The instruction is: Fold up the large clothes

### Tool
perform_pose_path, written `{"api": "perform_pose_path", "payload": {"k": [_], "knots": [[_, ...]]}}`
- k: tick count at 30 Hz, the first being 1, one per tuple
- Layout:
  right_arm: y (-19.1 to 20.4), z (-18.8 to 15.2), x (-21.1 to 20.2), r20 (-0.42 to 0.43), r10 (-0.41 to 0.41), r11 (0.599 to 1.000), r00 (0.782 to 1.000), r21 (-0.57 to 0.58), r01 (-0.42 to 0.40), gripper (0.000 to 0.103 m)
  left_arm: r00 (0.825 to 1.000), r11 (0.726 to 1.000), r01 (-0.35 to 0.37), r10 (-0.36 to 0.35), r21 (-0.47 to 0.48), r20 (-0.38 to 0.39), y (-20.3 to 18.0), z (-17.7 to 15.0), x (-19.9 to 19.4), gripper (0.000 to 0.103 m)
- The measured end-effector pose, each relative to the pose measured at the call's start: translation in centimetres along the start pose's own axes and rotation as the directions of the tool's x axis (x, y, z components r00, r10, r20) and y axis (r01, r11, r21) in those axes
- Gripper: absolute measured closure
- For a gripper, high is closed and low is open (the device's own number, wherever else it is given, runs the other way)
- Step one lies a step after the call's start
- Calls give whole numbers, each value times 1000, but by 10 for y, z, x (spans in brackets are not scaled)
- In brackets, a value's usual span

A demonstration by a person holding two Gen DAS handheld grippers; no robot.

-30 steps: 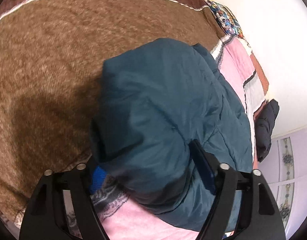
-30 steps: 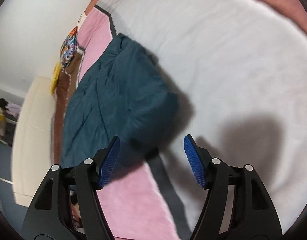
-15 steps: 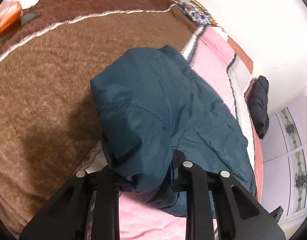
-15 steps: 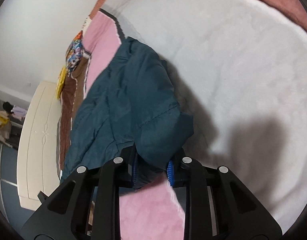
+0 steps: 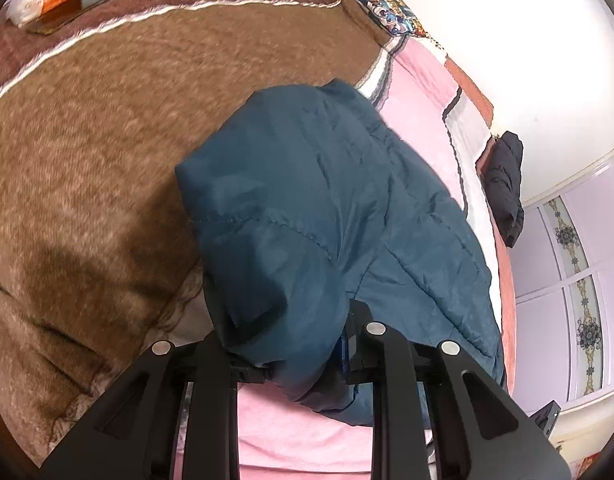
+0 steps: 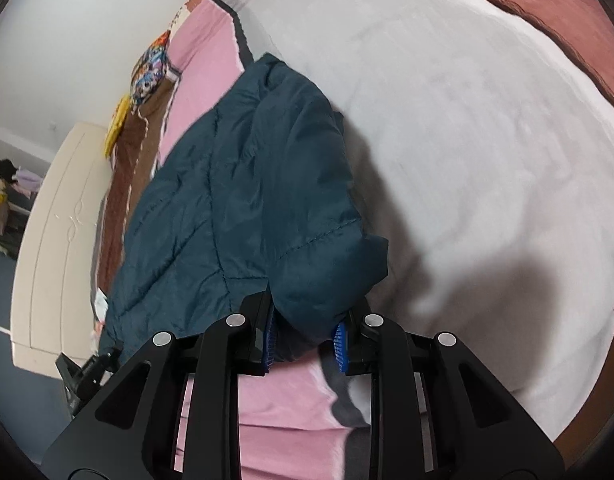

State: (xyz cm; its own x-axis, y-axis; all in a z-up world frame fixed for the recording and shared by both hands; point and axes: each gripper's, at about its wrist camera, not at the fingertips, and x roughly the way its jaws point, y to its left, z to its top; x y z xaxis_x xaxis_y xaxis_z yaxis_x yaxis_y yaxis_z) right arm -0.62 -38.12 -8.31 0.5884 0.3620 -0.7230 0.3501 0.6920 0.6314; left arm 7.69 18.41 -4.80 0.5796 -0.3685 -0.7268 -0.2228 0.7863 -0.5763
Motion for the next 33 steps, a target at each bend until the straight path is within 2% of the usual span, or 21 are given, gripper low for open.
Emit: {"api": "perform_pose_path", "payload": {"k": [2,5,7,8,10,12,13,14,15,16,17,19,20,24,27,29,33], "knots": [[-2,-2,5,-5,-26,1000,1000,-12,26,77,1000,1000,-7,7,-5,0,4,-3,7,78],[-3,-2,10,-2,-66,998,998,-10,66,68,1000,1000,-19,19,-21,7,8,-8,12,68],[-5,-2,1,1,-103,995,995,-10,103,52,1000,999,-18,18,-49,6,12,-8,12,57],[-6,-1,-3,5,-108,994,994,-14,108,51,1000,998,-14,15,-67,6,15,-8,11,54],[-10,0,-19,26,-133,991,991,-17,133,51,1000,996,-5,6,-89,7,20,-7,11,49],[-6,-1,-39,102,-208,977,973,-24,212,51,1000,996,9,-8,-93,8,22,-7,11,49],[2,0,-55,180,-281,954,943,-51,294,51,1000,996,14,-14,-93,9,25,-7,11,49],[12,1,-63,235,-313,936,920,-86,340,51,1000,995,21,-20,-94,9,27,-7,11,49],[27,1,-69,282,-323,918,904,-139,371,58,1000,995,29,-28,-95,10,28,-7,11,49],[41,0,-69,302,-312,907,901,-189,377,74,999,995,35,-34,-96,12,29,-7,12,49],[62,-1,-66,311,-283,895,907,-253,366,80,999,995,38,-37,-97,14,29,-7,13,49],[105,-5,-49,293,-200,873,935,-381,306,98,999,994,45,-43,-96,29,29,-8,14,49],[123,-6,-37,270,-166,860,949,-431,273,100,999,995,44,-41,-92,34,28,-8,14,49],[200,-2,21,208,-72,803,975,-568,180,103,998,998,32,-29,-45,55,22,-11,13,49],[241,10,69,174,-67,786,982,-597,160,103,998,999,23,-22,-22,66,18,-12,11,49],[263,16,101,168,-94,774,981,-608,178,103,997,1000,10,-10,-7,74,16,-13,11,49],[284,26,140,157,-139,755,978,-623,207,103,996,999,-21,18,33,82,11,-14,11,49]]}}
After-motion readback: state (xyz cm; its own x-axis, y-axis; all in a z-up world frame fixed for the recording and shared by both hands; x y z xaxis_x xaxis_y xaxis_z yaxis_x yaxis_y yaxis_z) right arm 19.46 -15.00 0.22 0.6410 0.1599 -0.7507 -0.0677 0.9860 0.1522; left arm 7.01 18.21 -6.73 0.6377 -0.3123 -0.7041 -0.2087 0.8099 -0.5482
